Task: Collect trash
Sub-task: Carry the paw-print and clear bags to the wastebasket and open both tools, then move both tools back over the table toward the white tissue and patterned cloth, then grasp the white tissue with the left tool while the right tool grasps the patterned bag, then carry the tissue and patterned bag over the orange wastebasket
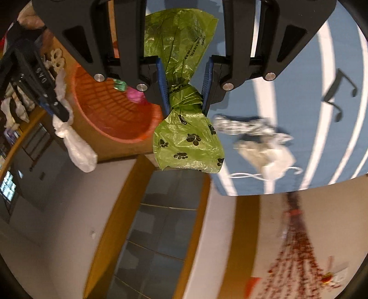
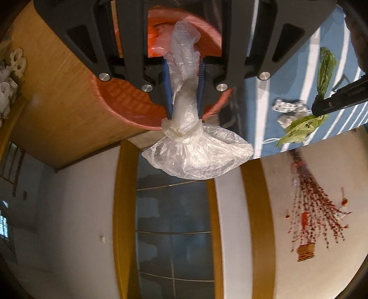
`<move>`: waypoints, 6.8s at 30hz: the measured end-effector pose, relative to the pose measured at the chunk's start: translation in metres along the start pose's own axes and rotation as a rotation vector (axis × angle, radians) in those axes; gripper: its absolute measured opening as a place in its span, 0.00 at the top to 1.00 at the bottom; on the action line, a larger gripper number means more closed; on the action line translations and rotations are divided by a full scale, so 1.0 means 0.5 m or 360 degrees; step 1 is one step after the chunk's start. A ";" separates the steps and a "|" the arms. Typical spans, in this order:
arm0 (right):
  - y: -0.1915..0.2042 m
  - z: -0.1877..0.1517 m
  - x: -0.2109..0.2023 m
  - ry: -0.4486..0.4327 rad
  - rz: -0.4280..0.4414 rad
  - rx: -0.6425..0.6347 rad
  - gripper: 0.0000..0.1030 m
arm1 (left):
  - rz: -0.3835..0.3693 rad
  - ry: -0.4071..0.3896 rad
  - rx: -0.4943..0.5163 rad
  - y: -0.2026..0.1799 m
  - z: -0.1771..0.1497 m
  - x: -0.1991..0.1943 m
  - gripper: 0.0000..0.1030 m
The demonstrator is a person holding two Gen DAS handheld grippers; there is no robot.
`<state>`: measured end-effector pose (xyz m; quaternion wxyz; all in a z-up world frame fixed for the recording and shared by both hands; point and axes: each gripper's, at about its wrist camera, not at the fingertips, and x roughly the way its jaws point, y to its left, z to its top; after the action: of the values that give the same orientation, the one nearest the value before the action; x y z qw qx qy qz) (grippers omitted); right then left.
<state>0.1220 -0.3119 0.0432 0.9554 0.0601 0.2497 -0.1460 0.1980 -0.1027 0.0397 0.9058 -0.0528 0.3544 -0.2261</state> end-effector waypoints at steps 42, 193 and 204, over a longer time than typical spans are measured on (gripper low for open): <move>-0.167 -0.028 0.104 0.0087 0.0020 0.0306 0.59 | -0.0266 0.0274 0.0086 -0.153 -0.022 0.205 0.55; -0.134 -0.024 0.042 0.0095 -0.0026 0.0251 0.89 | -0.0170 0.0082 0.0308 -0.176 -0.022 0.173 0.52; -0.161 -0.027 0.073 0.0124 -0.0026 0.0299 0.89 | -0.0174 0.0148 0.0363 -0.205 -0.041 0.208 0.52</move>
<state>0.1215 -0.3948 0.0098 0.9339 0.1530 0.2723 -0.1739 0.2137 -0.2394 -0.0136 0.8749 0.0419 0.3645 -0.3160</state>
